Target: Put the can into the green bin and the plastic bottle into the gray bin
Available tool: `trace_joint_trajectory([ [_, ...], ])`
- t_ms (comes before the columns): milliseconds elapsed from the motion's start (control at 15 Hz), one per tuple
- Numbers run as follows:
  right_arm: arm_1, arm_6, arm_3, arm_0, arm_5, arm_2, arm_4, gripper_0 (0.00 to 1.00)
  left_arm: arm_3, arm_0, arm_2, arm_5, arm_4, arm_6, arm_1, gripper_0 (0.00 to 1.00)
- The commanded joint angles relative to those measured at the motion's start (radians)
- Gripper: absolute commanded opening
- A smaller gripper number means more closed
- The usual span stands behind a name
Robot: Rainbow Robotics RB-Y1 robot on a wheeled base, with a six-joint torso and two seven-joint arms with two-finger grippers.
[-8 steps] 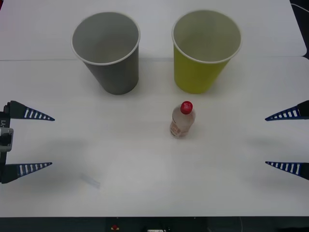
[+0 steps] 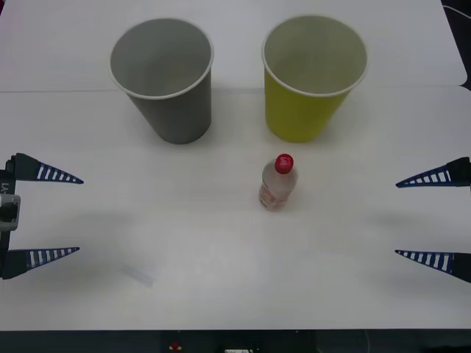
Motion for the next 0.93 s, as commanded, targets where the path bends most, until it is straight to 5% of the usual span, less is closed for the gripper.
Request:
trace_joint_trajectory([
  [67,-0.001,0.02,0.004,0.0,0.045,0.032,-0.008,1.0,0.0,0.0,0.0,0.0,0.0,0.0,0.0,1.0],
  [933,0.03,0.143,0.113,-0.08,0.309,0.339,-0.19,1.0,0.0,0.0,0.0,0.0,0.0,0.0,0.0,1.0],
])
